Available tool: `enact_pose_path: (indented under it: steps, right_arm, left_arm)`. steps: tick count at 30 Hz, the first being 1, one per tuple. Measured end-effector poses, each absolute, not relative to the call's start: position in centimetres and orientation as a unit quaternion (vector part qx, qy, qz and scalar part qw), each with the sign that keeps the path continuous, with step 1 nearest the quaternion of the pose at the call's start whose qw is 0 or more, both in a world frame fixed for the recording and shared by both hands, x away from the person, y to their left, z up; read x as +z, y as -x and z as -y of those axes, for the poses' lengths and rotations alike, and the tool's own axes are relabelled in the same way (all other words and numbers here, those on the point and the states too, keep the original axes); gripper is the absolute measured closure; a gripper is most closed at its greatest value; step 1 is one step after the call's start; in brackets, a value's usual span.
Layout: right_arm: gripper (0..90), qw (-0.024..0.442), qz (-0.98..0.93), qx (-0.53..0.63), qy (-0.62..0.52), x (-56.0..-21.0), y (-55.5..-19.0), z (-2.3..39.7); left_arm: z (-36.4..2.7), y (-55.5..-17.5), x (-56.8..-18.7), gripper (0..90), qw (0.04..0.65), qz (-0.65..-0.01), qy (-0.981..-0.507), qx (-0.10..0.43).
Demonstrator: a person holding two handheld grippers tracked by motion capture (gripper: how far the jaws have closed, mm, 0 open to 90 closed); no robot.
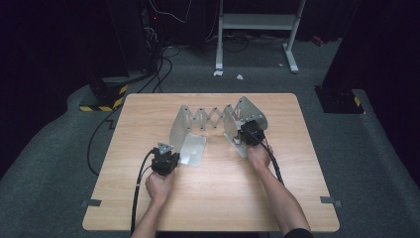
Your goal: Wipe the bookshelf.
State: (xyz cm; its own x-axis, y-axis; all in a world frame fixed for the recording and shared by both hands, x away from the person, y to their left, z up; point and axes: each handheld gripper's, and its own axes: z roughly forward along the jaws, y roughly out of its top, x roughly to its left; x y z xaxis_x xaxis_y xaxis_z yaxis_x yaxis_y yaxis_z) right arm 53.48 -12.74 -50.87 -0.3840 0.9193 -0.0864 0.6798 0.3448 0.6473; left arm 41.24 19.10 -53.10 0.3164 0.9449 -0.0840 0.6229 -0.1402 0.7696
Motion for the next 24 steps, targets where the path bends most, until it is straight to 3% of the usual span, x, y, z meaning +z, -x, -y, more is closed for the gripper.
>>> enact_pose_path:
  steps: [24]
  right_arm:
    - [82.8,0.287,-0.748,0.360,-0.477,-40.9,-52.6,13.2]
  left_arm:
    - [-19.1,-41.2,-53.1,86.6,0.368,-0.540,-0.725,0.218]
